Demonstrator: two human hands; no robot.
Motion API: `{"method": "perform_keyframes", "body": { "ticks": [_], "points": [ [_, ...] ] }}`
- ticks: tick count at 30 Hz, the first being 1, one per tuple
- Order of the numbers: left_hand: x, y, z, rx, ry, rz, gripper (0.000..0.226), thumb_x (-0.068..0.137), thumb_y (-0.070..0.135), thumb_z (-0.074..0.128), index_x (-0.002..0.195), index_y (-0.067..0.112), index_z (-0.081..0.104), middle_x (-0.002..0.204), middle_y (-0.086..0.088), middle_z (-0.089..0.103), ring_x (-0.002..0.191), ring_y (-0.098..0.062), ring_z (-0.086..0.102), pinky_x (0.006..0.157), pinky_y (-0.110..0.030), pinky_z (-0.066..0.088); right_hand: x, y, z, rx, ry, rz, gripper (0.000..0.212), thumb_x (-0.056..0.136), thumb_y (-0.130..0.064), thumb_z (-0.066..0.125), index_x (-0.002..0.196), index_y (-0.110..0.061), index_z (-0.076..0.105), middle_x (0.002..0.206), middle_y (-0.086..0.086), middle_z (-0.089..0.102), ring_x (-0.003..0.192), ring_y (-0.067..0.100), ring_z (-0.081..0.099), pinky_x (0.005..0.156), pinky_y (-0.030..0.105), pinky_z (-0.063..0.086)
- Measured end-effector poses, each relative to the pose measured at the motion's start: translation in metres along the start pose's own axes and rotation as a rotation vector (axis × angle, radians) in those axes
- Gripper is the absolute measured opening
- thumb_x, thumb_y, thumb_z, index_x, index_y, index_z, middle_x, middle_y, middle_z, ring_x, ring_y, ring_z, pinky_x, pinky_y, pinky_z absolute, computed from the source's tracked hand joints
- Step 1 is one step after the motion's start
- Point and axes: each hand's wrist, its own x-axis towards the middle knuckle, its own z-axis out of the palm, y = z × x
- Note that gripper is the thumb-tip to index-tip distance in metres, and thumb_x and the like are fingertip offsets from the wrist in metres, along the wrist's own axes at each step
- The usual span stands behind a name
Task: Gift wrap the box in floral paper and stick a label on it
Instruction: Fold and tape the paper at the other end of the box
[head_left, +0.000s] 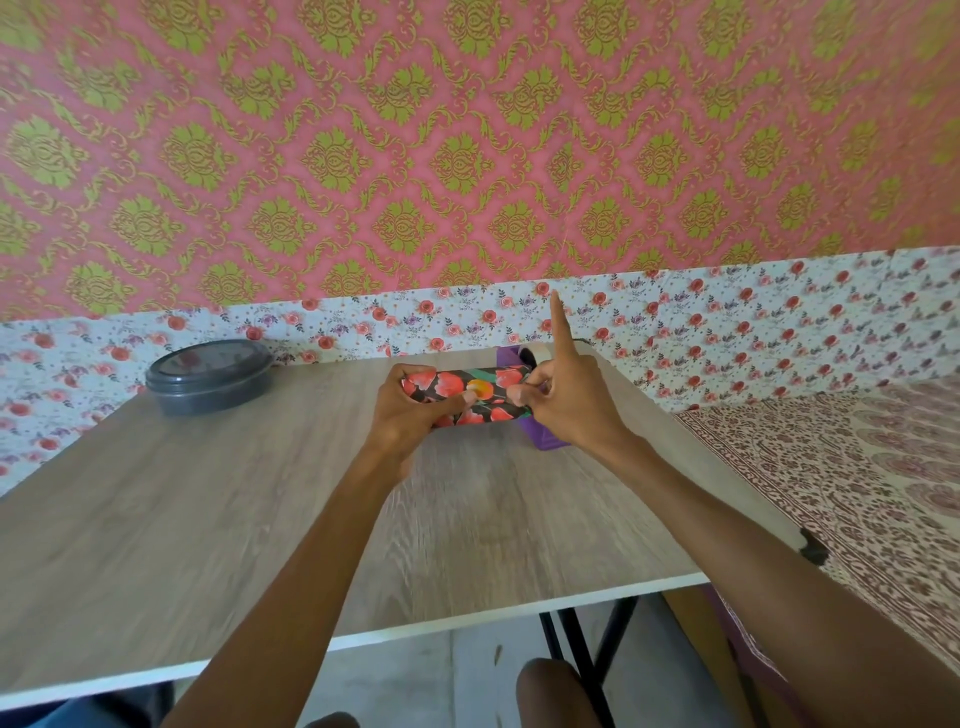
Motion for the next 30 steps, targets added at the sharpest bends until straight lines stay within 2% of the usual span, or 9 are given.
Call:
{"method": "perform_keyframes", "body": {
  "ticks": [6, 11, 13, 16, 18, 20, 22, 26, 30],
  "points": [
    [0.000, 0.001, 0.000, 0.000, 0.006, 0.000, 0.065, 0.059, 0.015, 0.093, 0.113, 0.011, 0.057, 0.101, -0.007, 0.074, 0.091, -0.022, 0.073, 0.074, -0.036, 0.061, 0.006, -0.003, 0.002, -0.101, -0.042, 0.046, 0.122, 0.081, -0.021, 0.078, 0.153, -0.023, -0.020, 0.071, -0.010, 0.071, 0.059, 0.005, 0.064, 0.064, 0.038, 0.058],
    [-0.002, 0.000, 0.003, 0.061, 0.022, 0.055, 0.058, 0.058, 0.015, 0.093, 0.105, 0.015, 0.059, 0.095, -0.004, 0.074, 0.086, -0.019, 0.073, 0.073, -0.038, 0.062, 0.013, -0.017, -0.001, -0.391, -0.099, 0.093, 0.121, 0.080, -0.033, 0.075, 0.152, -0.021, -0.021, 0.072, 0.001, 0.064, 0.059, 0.017, 0.060, 0.054, 0.033, 0.054],
    [-0.001, -0.002, 0.002, 0.087, 0.046, 0.083, 0.056, 0.054, 0.017, 0.095, 0.098, 0.019, 0.060, 0.093, -0.004, 0.074, 0.084, -0.019, 0.073, 0.074, -0.040, 0.062, 0.016, -0.019, -0.003, -0.525, -0.095, 0.089, 0.117, 0.080, -0.043, 0.073, 0.155, -0.016, -0.013, 0.065, 0.000, 0.055, 0.054, 0.016, 0.054, 0.045, 0.027, 0.043],
    [0.001, -0.002, -0.003, 0.079, 0.061, 0.067, 0.061, 0.051, 0.022, 0.096, 0.101, 0.016, 0.061, 0.095, -0.005, 0.075, 0.086, -0.021, 0.074, 0.076, -0.045, 0.061, 0.018, -0.012, -0.007, -0.531, -0.076, 0.132, 0.104, 0.073, -0.063, 0.073, 0.152, -0.019, 0.021, 0.079, 0.002, 0.063, 0.069, 0.021, 0.063, 0.057, 0.032, 0.052],
    [0.001, -0.001, -0.005, 0.081, 0.054, 0.063, 0.062, 0.050, 0.024, 0.096, 0.101, 0.016, 0.060, 0.096, -0.005, 0.075, 0.086, -0.021, 0.074, 0.076, -0.047, 0.061, 0.020, -0.007, -0.007, -0.501, -0.090, 0.132, 0.072, 0.071, -0.063, 0.075, 0.127, -0.023, 0.055, 0.093, 0.002, 0.069, 0.084, 0.023, 0.066, 0.065, 0.032, 0.052],
    [0.001, 0.000, -0.004, 0.082, 0.063, 0.055, 0.067, 0.046, 0.030, 0.096, 0.101, 0.017, 0.060, 0.096, -0.005, 0.075, 0.087, -0.022, 0.074, 0.077, -0.047, 0.061, 0.022, -0.006, -0.003, -0.457, -0.103, 0.101, 0.047, 0.074, -0.056, 0.077, 0.106, -0.023, 0.069, 0.091, 0.000, 0.070, 0.084, 0.022, 0.066, 0.064, 0.031, 0.049],
    [0.001, 0.000, -0.003, 0.076, 0.067, 0.043, 0.071, 0.041, 0.035, 0.096, 0.100, 0.018, 0.060, 0.096, -0.004, 0.075, 0.087, -0.022, 0.074, 0.076, -0.048, 0.061, 0.023, -0.006, 0.003, -0.397, -0.137, 0.094, 0.038, 0.076, -0.045, 0.080, 0.102, -0.018, 0.074, 0.090, 0.003, 0.071, 0.082, 0.023, 0.066, 0.066, 0.032, 0.050],
    [0.000, -0.006, -0.008, 0.067, 0.081, 0.040, 0.068, 0.048, 0.028, 0.096, 0.104, 0.015, 0.061, 0.096, -0.004, 0.075, 0.088, -0.022, 0.074, 0.079, -0.049, 0.060, 0.023, -0.009, 0.000, -0.222, -0.210, 0.185, 0.038, 0.083, -0.019, 0.077, 0.120, -0.011, 0.069, 0.106, 0.010, 0.071, 0.096, 0.023, 0.066, 0.083, 0.029, 0.052],
    [-0.001, -0.002, -0.008, 0.082, 0.076, 0.066, 0.067, 0.052, 0.027, 0.096, 0.108, 0.015, 0.061, 0.096, -0.002, 0.075, 0.088, -0.020, 0.073, 0.081, -0.047, 0.060, 0.017, -0.018, 0.007, -0.140, -0.091, 0.159, 0.042, 0.074, -0.053, 0.078, 0.084, -0.013, 0.071, 0.075, -0.001, 0.065, 0.073, 0.015, 0.057, 0.058, 0.029, 0.042]
  ]
}}
